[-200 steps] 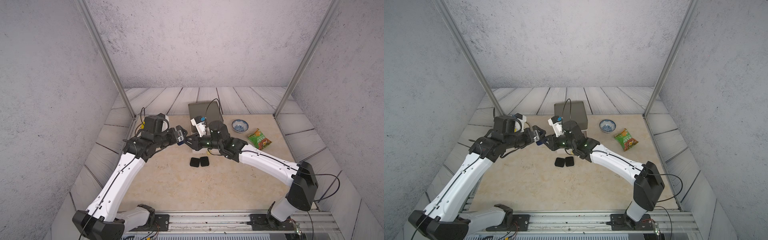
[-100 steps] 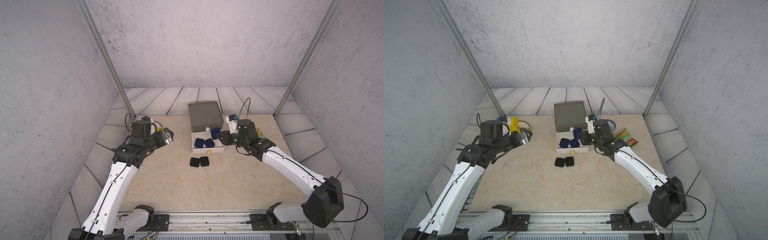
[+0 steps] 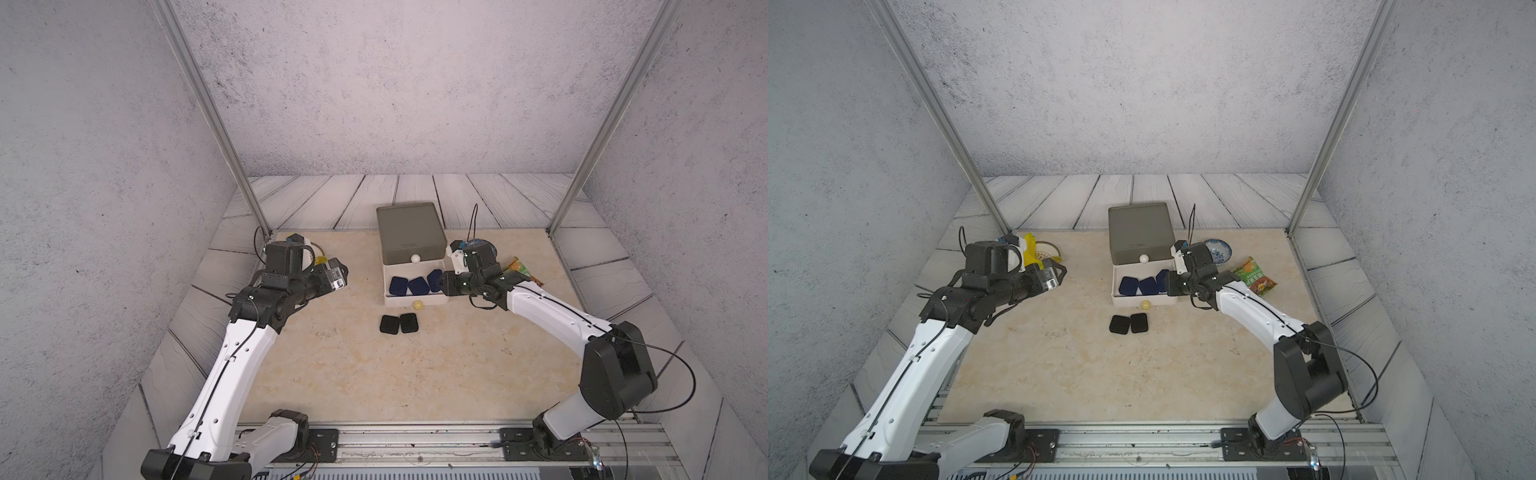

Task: Place the brooch boxes into the drawer by color
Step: Place the brooch box in the drawer.

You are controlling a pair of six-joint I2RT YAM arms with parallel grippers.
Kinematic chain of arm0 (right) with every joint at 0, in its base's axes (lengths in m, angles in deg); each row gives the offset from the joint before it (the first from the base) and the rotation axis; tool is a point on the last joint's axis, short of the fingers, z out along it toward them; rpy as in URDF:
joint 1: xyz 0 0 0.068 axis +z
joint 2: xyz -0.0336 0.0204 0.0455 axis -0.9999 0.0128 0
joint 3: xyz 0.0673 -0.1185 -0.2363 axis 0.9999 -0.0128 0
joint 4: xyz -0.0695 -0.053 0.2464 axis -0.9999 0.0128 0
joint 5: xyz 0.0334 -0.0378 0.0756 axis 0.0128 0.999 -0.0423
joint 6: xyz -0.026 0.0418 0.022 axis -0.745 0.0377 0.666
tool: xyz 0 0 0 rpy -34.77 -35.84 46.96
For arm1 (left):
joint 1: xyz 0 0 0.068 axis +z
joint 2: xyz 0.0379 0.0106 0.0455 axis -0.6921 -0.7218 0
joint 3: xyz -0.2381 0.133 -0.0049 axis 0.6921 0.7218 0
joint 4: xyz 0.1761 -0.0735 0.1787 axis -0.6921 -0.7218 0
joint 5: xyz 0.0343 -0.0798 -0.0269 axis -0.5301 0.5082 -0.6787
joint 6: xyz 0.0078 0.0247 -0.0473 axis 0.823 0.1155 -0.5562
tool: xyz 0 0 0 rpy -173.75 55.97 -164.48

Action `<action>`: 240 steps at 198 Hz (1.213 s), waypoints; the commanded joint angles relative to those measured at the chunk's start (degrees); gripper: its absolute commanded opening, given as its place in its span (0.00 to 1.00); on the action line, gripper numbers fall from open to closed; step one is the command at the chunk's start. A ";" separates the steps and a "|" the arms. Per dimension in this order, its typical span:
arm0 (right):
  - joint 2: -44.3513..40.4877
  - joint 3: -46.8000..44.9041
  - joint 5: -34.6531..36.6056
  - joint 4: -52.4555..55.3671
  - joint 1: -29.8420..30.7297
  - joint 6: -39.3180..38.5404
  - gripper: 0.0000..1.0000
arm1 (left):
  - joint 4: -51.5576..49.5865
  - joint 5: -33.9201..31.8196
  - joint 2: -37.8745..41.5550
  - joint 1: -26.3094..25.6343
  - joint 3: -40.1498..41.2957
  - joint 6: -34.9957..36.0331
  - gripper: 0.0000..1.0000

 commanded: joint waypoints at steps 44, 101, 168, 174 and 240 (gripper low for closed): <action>3.10 5.17 2.60 0.27 -0.14 -3.82 0.13 | 0.29 0.58 -0.42 1.01 1.22 1.54 0.98; 7.03 6.76 3.96 0.51 -0.23 -5.87 0.13 | 0.22 1.26 -1.25 1.56 1.07 2.21 0.98; 9.83 7.73 -0.95 -1.27 -0.15 -4.70 0.13 | -0.46 1.31 -1.71 2.00 0.69 2.89 0.98; 9.94 7.70 -1.54 -1.51 -0.13 -4.25 0.14 | -0.50 1.28 -1.73 2.08 0.70 2.85 0.98; 9.79 7.56 -0.58 -1.93 -0.13 -3.71 0.34 | -1.18 2.92 -2.19 2.54 0.27 2.74 0.98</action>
